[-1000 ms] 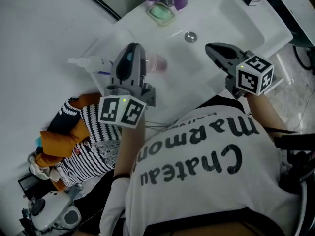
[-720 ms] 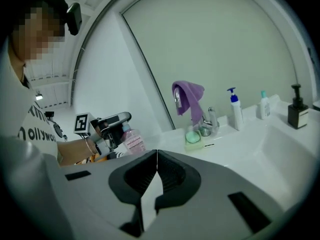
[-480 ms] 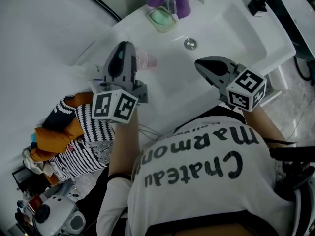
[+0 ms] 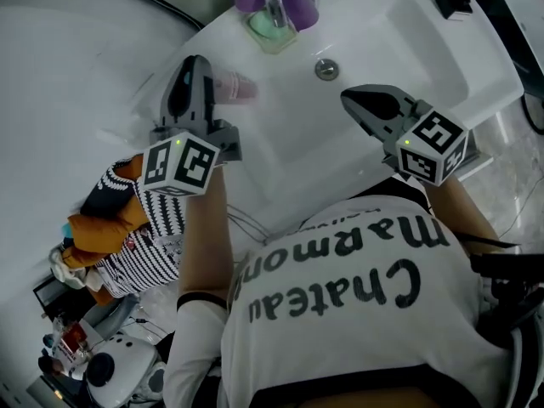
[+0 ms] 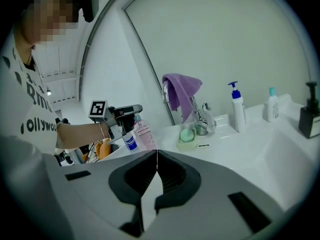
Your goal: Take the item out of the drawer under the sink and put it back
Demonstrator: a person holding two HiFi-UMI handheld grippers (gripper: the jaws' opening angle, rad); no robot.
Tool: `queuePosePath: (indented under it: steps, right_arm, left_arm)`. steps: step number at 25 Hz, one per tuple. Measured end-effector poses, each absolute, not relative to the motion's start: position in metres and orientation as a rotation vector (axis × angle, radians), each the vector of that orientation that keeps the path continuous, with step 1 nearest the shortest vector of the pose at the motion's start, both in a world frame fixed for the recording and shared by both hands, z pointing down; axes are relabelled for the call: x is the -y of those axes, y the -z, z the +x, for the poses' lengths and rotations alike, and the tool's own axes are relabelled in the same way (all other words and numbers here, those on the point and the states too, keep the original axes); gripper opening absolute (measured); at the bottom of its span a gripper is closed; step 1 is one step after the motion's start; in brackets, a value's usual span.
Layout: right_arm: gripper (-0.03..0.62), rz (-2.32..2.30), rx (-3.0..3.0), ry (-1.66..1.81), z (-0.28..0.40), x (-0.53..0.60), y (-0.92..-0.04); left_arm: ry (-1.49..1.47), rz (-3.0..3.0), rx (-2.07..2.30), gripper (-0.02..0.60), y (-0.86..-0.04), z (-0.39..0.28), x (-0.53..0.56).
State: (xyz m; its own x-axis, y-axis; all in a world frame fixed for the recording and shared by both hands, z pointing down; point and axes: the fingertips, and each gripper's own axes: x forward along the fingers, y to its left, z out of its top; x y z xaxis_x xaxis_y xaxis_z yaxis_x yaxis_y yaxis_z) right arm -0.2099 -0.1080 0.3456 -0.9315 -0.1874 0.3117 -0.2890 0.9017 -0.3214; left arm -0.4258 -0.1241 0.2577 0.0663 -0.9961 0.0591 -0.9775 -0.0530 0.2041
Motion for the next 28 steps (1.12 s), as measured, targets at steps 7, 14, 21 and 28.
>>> queuePosePath:
  steps: [7, 14, 21, 28]
  right_arm:
    - [0.012, 0.323, 2.826, -0.683, -0.193, 0.135, -0.37]
    - [0.012, 0.328, 2.838, -0.782, -0.188, 0.144, -0.387]
    - [0.012, 0.324, 2.862, -0.804, -0.18, 0.149, -0.393]
    - [0.012, 0.347, 2.865, -0.812, -0.164, 0.152, -0.396]
  left_arm:
    - [0.037, 2.052, 2.064, 0.056, -0.277, -0.428, 0.164]
    - [-0.026, 1.997, 2.097, 0.055, -0.276, -0.44, 0.182]
    - [-0.12, 1.978, 2.142, 0.055, -0.277, -0.446, 0.205]
    - [-0.19, 1.974, 2.187, 0.055, -0.284, -0.447, 0.223]
